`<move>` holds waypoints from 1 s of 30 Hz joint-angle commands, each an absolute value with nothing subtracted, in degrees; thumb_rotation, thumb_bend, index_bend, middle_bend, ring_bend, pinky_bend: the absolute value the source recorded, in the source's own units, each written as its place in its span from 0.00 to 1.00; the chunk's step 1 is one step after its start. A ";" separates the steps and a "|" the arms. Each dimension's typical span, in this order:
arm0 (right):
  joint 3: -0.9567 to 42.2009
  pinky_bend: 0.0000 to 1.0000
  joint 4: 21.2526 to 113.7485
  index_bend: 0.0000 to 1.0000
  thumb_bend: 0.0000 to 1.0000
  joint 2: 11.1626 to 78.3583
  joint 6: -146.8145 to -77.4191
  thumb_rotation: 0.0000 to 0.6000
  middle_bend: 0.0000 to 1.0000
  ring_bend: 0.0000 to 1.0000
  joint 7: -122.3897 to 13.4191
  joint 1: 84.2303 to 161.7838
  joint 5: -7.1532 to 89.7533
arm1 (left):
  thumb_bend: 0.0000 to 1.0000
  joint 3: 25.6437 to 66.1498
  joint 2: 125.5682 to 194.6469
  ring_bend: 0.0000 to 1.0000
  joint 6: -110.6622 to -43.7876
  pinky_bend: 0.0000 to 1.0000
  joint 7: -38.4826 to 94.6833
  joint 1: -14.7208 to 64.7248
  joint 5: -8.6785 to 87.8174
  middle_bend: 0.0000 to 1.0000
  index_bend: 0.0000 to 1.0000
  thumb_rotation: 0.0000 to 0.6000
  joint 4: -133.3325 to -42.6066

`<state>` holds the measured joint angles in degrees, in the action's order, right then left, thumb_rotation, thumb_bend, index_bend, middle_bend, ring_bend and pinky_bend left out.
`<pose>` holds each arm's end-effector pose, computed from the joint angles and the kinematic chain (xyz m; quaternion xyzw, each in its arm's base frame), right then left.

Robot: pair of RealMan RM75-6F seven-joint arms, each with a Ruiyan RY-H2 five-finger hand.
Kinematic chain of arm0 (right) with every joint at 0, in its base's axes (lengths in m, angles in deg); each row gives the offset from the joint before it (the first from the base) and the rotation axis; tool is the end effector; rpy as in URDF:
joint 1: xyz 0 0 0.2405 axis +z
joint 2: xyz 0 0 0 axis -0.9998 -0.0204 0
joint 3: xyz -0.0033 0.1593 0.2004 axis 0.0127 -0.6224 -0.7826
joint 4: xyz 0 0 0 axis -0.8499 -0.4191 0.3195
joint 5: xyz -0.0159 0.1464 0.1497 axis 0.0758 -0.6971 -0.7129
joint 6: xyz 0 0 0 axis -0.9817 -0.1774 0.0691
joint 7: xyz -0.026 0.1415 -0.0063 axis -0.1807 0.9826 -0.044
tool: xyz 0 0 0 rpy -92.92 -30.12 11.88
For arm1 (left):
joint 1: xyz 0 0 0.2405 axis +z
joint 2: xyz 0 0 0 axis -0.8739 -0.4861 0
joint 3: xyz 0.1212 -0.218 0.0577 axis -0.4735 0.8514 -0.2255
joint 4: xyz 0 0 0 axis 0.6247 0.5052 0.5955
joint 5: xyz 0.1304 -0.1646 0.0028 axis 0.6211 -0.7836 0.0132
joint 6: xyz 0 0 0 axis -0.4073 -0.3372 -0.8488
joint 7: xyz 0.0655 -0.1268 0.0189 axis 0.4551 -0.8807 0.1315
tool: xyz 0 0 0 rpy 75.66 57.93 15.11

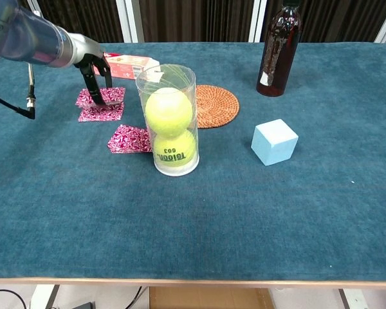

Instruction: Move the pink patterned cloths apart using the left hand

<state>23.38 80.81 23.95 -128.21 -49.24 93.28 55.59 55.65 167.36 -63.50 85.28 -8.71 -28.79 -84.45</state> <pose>-0.3481 -0.1951 0.1889 0.5311 -0.4261 0.3718 0.6310 -0.1044 0.4572 0.0025 -0.6536 -0.4934 -0.1683 0.5487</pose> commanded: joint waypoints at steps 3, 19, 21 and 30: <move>23.36 0.19 80.88 0.13 0.18 23.85 -128.25 1.00 0.01 0.08 -49.16 93.19 55.47 | 0.28 57.01 168.00 0.00 -62.09 0.00 85.35 -10.12 -28.50 0.18 0.52 1.00 -82.14; 22.64 0.19 79.52 0.13 0.18 23.18 -127.69 1.00 0.01 0.08 -46.21 92.63 53.65 | 0.28 59.60 180.36 0.00 -51.83 0.00 86.96 -17.83 -27.14 0.18 0.53 1.00 -59.38; 22.53 0.19 79.29 0.13 0.18 23.16 -127.71 1.00 0.01 0.08 -45.79 92.56 53.53 | 0.28 59.78 182.18 0.00 -50.51 0.00 86.97 -18.42 -26.65 0.18 0.53 1.00 -56.21; 22.54 0.19 79.13 0.13 0.18 22.86 -127.82 1.00 0.01 0.08 -44.64 92.32 53.88 | 0.28 60.92 184.72 0.00 -49.65 0.00 87.09 -19.12 -25.18 0.18 0.53 1.00 -53.17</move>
<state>22.52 79.11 22.87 -127.80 -44.66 92.34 53.86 60.76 184.56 -49.54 87.14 -19.08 -25.42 -53.27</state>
